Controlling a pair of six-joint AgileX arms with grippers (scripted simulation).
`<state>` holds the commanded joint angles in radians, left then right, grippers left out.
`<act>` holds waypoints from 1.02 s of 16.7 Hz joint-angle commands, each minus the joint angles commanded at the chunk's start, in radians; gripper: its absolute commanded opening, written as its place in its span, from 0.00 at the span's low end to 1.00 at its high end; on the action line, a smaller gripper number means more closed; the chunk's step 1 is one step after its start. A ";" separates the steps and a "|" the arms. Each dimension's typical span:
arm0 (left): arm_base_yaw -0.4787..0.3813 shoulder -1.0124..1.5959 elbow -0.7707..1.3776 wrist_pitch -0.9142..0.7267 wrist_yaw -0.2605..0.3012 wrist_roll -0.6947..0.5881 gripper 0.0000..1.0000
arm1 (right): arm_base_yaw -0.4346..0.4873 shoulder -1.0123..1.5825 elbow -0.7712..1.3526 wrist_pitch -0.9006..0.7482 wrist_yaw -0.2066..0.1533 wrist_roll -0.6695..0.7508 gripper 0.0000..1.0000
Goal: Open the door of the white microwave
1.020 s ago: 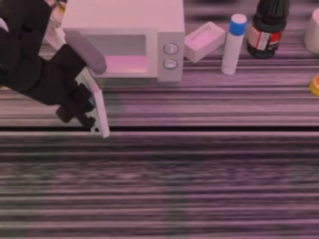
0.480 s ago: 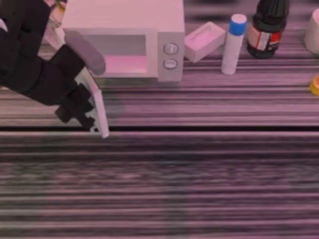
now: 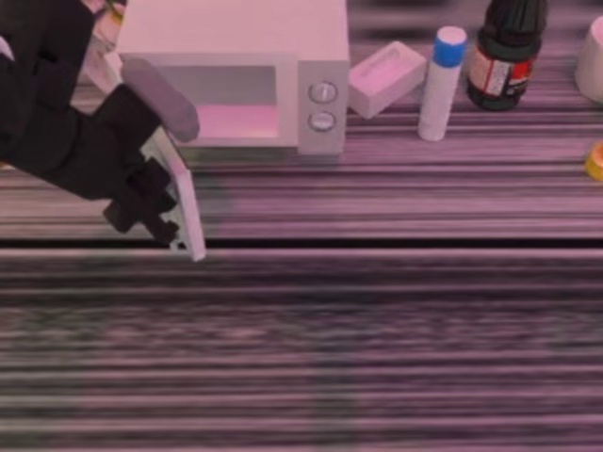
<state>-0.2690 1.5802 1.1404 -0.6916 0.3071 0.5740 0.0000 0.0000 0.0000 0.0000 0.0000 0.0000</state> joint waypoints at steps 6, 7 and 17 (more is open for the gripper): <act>0.000 0.000 0.000 0.000 0.000 0.000 0.00 | 0.000 0.000 0.000 0.000 0.000 0.000 1.00; -0.002 0.004 -0.002 -0.001 0.003 -0.001 0.00 | 0.000 0.000 0.000 0.000 0.000 0.000 1.00; 0.089 0.005 0.012 -0.083 0.085 0.212 0.00 | 0.000 0.000 0.000 0.000 0.000 0.000 1.00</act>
<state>-0.1795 1.5852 1.1523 -0.7741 0.3920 0.7864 0.0000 0.0000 0.0000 0.0000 0.0000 0.0000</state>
